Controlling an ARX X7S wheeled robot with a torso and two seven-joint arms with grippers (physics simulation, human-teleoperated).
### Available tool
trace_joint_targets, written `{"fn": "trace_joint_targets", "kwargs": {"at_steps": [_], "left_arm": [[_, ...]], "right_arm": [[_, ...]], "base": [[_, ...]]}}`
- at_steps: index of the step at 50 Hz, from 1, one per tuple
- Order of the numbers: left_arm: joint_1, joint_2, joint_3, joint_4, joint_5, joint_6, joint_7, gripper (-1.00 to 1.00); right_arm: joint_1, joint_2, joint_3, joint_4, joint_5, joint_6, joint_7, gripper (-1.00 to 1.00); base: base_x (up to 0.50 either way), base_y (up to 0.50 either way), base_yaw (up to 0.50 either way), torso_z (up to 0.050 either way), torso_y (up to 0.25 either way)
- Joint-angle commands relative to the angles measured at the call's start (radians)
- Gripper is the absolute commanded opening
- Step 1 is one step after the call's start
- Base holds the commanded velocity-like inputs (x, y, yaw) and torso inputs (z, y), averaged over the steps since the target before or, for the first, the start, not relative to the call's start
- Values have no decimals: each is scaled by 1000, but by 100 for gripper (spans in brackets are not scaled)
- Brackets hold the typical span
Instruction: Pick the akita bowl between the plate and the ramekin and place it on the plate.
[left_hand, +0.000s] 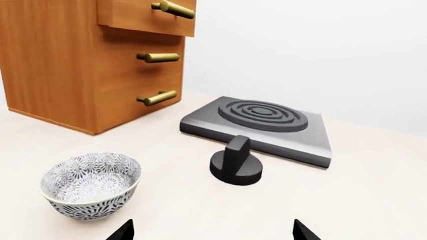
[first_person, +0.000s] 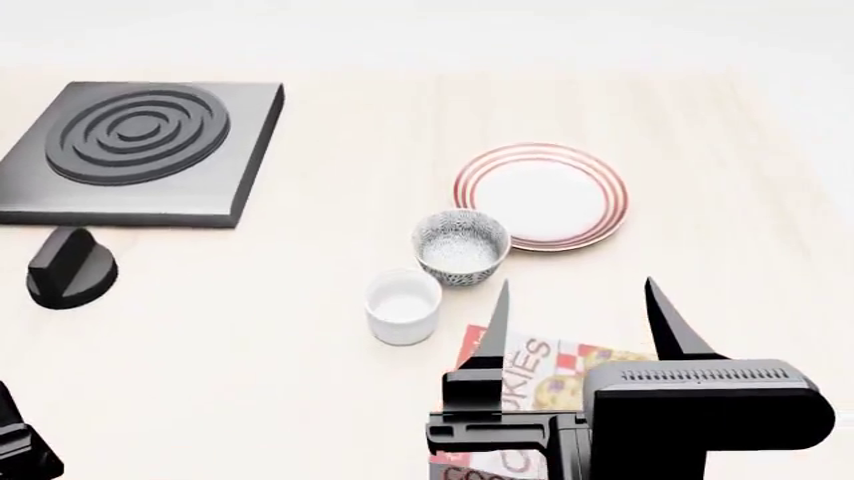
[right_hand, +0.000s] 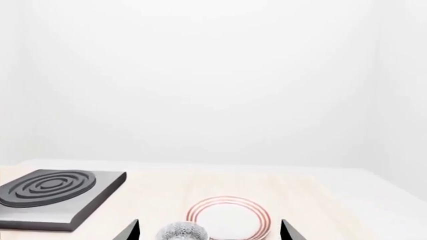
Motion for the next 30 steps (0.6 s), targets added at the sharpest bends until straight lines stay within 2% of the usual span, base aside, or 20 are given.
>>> {"fn": "trace_joint_targets", "kwargs": {"at_steps": [1, 30], "left_arm": [[3, -4, 2, 8, -7, -4, -5, 100], [-1, -9, 12, -5, -13, 5, -11, 100]], "right_arm": [[0, 4, -3, 5, 4, -2, 6, 100], [1, 15, -13, 26, 13, -23, 9, 100]], "base": [[230, 0, 0, 0, 0], [229, 0, 0, 0, 0]]}}
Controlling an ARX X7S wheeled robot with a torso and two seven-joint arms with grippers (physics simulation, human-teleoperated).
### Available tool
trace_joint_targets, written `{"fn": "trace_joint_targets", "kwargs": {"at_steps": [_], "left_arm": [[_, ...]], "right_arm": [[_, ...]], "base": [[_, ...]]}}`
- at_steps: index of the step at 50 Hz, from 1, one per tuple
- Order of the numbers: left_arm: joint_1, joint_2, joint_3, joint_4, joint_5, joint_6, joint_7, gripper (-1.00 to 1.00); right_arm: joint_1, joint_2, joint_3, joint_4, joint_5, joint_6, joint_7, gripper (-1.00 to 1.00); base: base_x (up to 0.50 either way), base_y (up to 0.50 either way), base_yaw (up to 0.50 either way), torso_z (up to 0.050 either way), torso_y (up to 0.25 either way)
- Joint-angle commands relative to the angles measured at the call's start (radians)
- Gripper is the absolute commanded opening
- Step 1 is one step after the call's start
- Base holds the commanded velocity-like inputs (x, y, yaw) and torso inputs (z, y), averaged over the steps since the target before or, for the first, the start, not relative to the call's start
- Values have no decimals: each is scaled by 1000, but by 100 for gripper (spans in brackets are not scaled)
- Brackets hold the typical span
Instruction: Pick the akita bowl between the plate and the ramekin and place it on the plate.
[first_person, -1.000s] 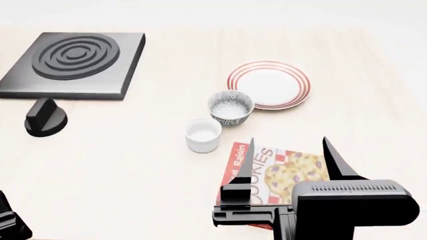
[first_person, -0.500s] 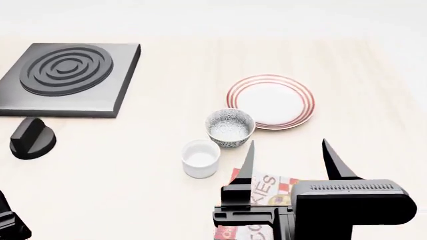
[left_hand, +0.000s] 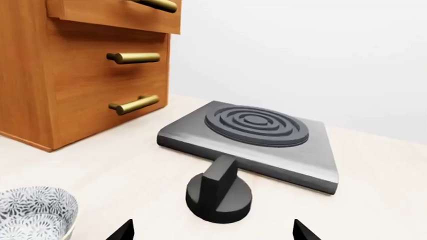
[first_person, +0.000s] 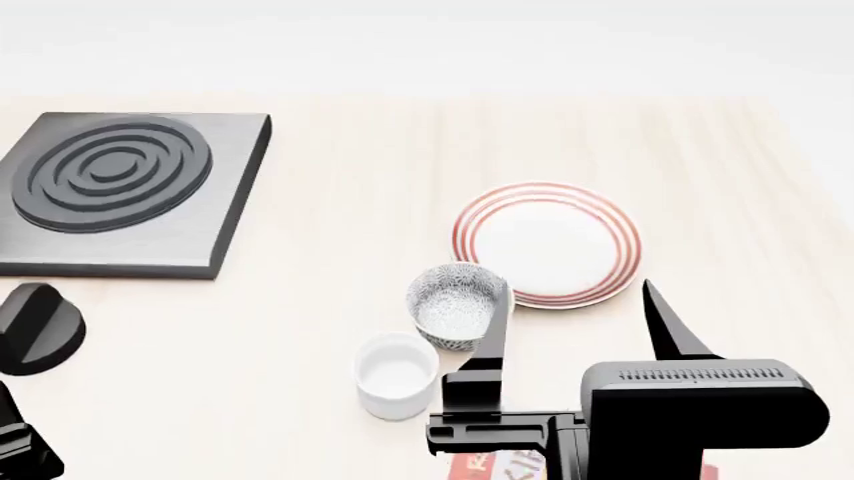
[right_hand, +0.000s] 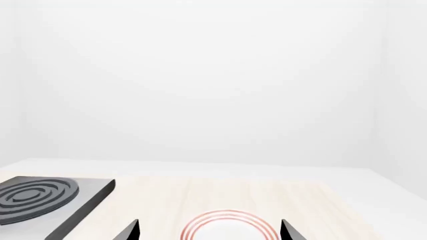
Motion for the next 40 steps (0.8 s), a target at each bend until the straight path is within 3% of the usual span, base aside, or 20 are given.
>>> {"fn": "trace_joint_targets", "kwargs": {"at_steps": [1, 40], "left_arm": [[0, -3, 3, -2, -3, 2, -3, 100], [1, -12, 15, 0, -10, 6, -16, 100]], "right_arm": [[0, 4, -4, 5, 4, -6, 3, 100], [4, 17, -13, 12, 18, -13, 17, 100]], "base": [[230, 0, 0, 0, 0], [229, 0, 0, 0, 0]]}}
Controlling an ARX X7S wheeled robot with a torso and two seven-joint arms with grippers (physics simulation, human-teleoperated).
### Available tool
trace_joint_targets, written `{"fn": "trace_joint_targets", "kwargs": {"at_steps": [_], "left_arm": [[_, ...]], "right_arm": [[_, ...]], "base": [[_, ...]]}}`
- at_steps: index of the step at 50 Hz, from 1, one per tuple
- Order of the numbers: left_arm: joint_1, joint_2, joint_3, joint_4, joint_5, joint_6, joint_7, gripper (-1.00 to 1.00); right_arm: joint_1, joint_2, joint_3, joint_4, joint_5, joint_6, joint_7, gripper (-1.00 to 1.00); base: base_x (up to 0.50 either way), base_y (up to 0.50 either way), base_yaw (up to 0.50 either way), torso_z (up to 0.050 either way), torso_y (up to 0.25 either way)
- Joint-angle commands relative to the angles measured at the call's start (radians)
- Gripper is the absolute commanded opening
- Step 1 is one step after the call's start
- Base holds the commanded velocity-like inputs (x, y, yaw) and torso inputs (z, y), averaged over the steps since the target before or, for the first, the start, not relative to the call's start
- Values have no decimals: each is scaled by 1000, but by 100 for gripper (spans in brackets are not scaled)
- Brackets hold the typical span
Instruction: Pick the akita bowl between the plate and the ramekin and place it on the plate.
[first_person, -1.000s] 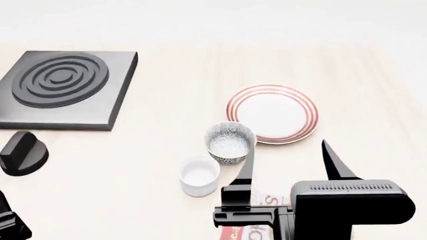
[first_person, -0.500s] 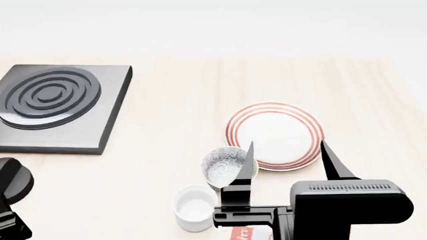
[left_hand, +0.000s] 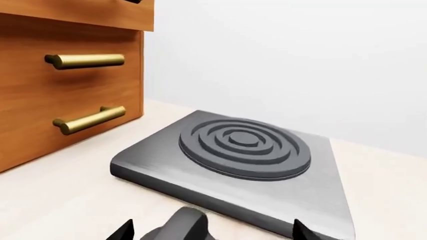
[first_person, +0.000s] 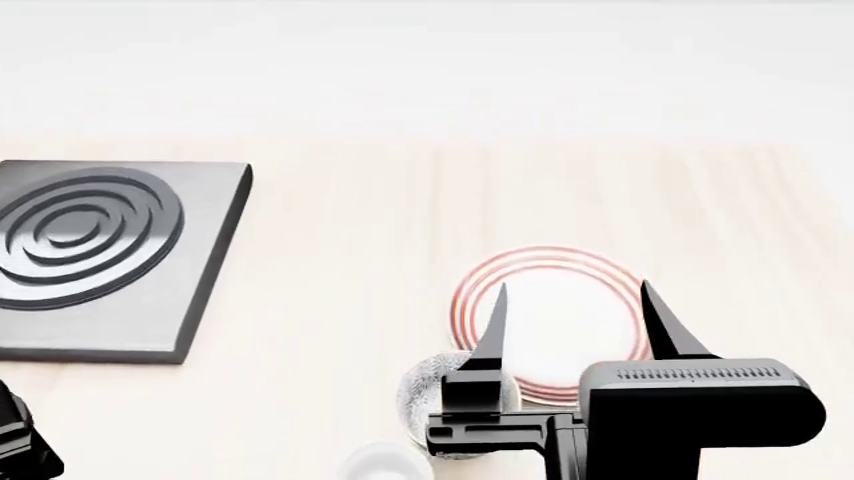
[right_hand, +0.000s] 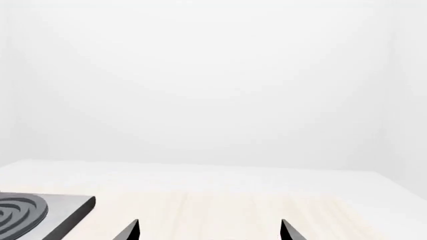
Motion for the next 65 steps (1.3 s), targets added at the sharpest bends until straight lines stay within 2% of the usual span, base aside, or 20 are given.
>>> {"fn": "trace_joint_targets", "kwargs": {"at_steps": [1, 26, 36, 48, 58, 65], "left_arm": [[1, -3, 3, -1, -3, 3, -3, 100], [6, -9, 8, 8, -10, 0, -10, 100], [5, -10, 12, 4, -12, 3, -11, 100], [1, -11, 15, -6, -12, 6, -16, 100], [1, -13, 18, -7, -14, 7, -21, 100], [-1, -13, 17, -12, -19, 9, -21, 100]], "right_arm": [[1, 4, -2, 0, 5, 0, 5, 100], [2, 11, -8, -9, 17, 5, 15, 100], [5, -40, 65, 24, 115, 39, 28, 100], [52, -47, 59, 88, 167, 192, 67, 100], [95, -41, 24, 111, 134, 237, 108, 100], [128, -65, 57, 195, 165, 244, 102, 100]], "base": [[234, 0, 0, 0, 0], [229, 0, 0, 0, 0], [42, 0, 0, 0, 0], [0, 0, 0, 0, 0], [0, 0, 0, 0, 0], [0, 0, 0, 0, 0]]}}
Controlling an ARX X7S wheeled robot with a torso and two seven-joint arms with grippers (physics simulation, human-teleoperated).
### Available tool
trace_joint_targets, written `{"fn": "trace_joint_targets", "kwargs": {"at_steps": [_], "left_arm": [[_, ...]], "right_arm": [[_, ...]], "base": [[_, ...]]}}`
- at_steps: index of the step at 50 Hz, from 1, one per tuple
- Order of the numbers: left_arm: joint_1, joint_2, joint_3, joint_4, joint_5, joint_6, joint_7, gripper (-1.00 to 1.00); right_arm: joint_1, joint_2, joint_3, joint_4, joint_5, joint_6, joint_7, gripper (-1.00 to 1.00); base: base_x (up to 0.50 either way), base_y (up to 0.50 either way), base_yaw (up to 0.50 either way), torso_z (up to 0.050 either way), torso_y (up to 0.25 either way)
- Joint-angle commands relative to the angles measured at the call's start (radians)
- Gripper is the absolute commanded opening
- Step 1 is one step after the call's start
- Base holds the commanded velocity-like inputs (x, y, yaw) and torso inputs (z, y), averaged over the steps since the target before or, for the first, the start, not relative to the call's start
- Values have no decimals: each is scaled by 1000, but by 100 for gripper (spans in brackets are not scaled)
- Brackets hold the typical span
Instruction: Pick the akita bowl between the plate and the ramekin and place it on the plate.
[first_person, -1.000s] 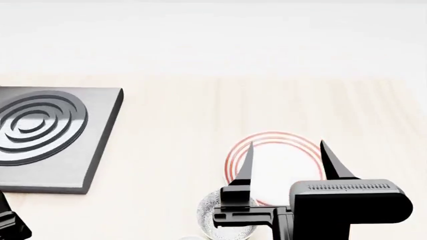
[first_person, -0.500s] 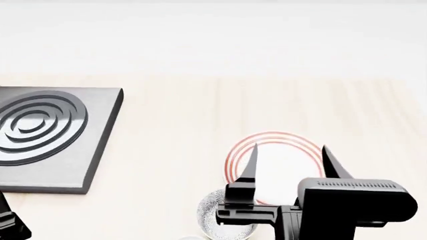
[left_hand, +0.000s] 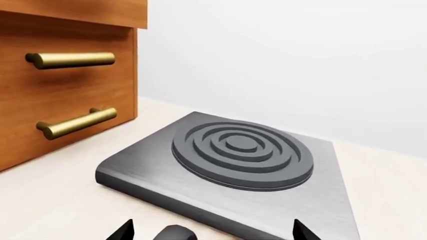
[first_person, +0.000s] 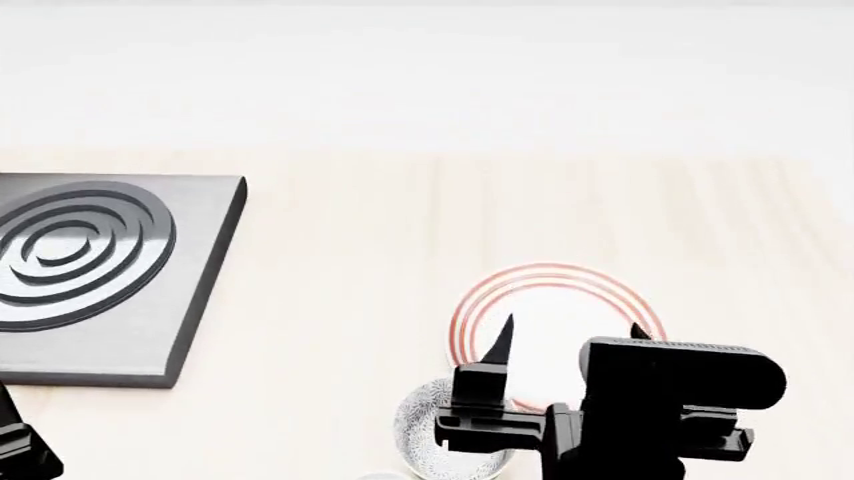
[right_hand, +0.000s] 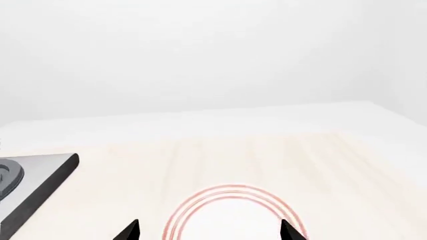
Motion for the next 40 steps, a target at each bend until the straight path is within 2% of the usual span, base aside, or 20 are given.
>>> {"fn": "trace_joint_targets", "kwargs": {"at_steps": [1, 8, 9, 10, 12, 14, 16, 29, 40], "left_arm": [[-2, -1, 1, -7, -4, 4, -3, 100], [0, -3, 1, -3, -9, 2, -6, 100], [0, -3, 1, -4, -9, 2, -6, 100], [-1, -3, -1, -5, -12, 1, -6, 100], [-1, -2, 0, -6, -13, 3, -5, 100], [1, -4, 0, -1, -15, 0, -7, 100], [0, -4, 0, -1, -15, -1, -8, 100], [2, -6, 3, 2, -24, -5, -10, 100], [2, -8, 6, 1, -23, -2, -14, 100]], "right_arm": [[57, -10, 3, 101, 43, 66, -13, 100], [68, 12, -44, 135, 4, 46, -19, 100], [62, -9, -13, 141, 31, 38, -21, 100], [68, -28, 15, 140, 56, 76, 3, 100], [79, -4, -31, 142, 31, 103, 7, 100], [77, -22, -3, 159, 47, 88, 8, 100], [87, -10, -15, 152, 67, 140, 1, 100], [136, -82, 108, 203, 185, 325, 85, 100], [171, -88, 106, 270, 192, 316, 80, 100]], "base": [[0, 0, 0, 0, 0], [0, 0, 0, 0, 0], [0, 0, 0, 0, 0], [0, 0, 0, 0, 0], [0, 0, 0, 0, 0], [0, 0, 0, 0, 0], [0, 0, 0, 0, 0], [0, 0, 0, 0, 0], [0, 0, 0, 0, 0]]}}
